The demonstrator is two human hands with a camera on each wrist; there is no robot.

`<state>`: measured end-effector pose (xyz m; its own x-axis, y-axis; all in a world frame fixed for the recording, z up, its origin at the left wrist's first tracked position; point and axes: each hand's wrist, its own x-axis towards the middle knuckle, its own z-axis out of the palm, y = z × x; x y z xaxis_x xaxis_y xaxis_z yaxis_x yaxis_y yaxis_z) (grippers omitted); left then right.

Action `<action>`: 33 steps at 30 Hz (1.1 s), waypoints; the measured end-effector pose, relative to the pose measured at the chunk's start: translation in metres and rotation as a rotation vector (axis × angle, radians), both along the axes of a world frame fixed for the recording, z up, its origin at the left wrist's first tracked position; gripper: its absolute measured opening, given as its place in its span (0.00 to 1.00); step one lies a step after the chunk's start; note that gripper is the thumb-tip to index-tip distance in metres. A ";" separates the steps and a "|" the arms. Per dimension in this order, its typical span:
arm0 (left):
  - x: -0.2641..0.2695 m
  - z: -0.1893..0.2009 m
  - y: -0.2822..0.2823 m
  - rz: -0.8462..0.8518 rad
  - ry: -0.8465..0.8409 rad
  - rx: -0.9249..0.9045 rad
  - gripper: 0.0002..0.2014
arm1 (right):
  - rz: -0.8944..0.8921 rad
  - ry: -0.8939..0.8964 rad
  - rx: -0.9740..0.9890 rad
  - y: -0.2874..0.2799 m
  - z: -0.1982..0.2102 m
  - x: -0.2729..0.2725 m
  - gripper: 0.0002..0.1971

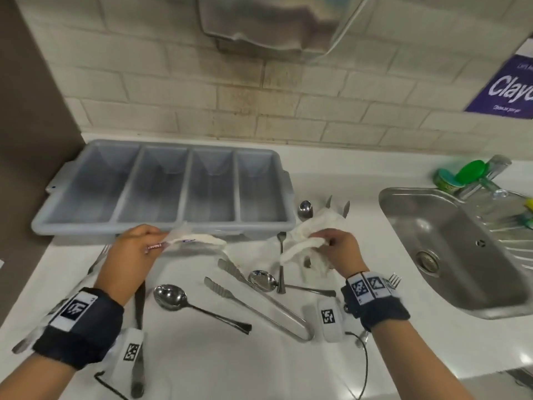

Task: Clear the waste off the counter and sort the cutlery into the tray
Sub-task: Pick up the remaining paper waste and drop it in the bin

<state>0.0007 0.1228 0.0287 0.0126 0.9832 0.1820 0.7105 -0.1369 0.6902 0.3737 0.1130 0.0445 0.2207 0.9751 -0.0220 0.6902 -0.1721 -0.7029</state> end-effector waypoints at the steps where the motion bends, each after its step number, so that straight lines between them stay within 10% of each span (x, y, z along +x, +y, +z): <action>1: 0.001 0.004 -0.003 0.026 -0.054 0.002 0.06 | -0.041 0.016 0.054 0.009 0.007 0.006 0.08; 7: 0.003 0.027 -0.039 0.157 -0.397 0.030 0.27 | 0.169 -0.329 -0.166 0.065 -0.021 0.011 0.19; 13: -0.001 0.005 -0.082 0.253 -0.376 -0.063 0.27 | 0.413 -0.624 -0.325 0.071 -0.059 0.003 0.18; 22: -0.037 -0.012 -0.101 0.351 -0.324 -0.193 0.24 | 0.209 -0.471 -0.159 0.070 -0.049 -0.002 0.10; 26: -0.064 0.001 -0.069 0.468 -0.114 -0.150 0.08 | 0.202 -0.361 0.075 0.050 -0.026 -0.009 0.10; 33: -0.092 -0.022 -0.024 0.318 0.123 -0.546 0.07 | 0.207 0.077 0.339 -0.028 0.009 -0.068 0.17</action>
